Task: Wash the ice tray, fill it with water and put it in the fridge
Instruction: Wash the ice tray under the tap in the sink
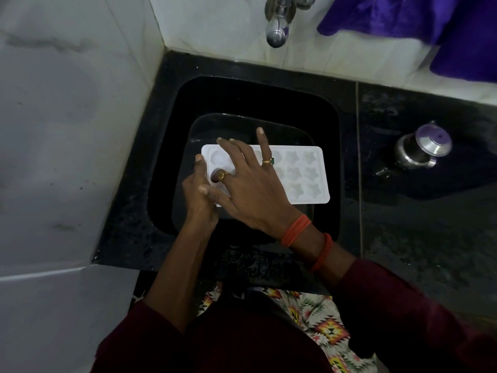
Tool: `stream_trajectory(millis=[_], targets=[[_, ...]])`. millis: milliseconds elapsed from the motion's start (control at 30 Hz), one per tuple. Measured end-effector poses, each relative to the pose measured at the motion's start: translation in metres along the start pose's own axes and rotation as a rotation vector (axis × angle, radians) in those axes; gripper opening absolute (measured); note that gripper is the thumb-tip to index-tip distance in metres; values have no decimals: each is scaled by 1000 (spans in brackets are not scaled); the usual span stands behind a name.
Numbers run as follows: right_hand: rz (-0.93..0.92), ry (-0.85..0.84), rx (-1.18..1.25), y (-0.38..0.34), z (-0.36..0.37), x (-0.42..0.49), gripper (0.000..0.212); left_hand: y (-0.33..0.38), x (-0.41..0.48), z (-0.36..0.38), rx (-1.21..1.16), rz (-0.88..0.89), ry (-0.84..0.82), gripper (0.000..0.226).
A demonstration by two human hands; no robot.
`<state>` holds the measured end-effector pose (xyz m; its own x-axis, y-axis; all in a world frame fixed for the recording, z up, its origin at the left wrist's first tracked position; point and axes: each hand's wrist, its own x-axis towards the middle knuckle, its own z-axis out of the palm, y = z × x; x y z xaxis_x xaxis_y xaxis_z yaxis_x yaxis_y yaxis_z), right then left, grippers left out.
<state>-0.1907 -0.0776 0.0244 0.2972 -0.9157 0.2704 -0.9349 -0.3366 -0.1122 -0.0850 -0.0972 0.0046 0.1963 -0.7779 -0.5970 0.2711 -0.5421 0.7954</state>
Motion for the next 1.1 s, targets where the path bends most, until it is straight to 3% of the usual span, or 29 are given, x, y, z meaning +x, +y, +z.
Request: stream_trajectory(millis=[700, 1100], targets=[[-74, 7, -58, 5, -2, 5, 66, -3, 0, 1, -31, 7, -5, 44], [-11, 55, -68, 8, -1, 5, 60, 0, 0, 4, -31, -8, -1, 43]])
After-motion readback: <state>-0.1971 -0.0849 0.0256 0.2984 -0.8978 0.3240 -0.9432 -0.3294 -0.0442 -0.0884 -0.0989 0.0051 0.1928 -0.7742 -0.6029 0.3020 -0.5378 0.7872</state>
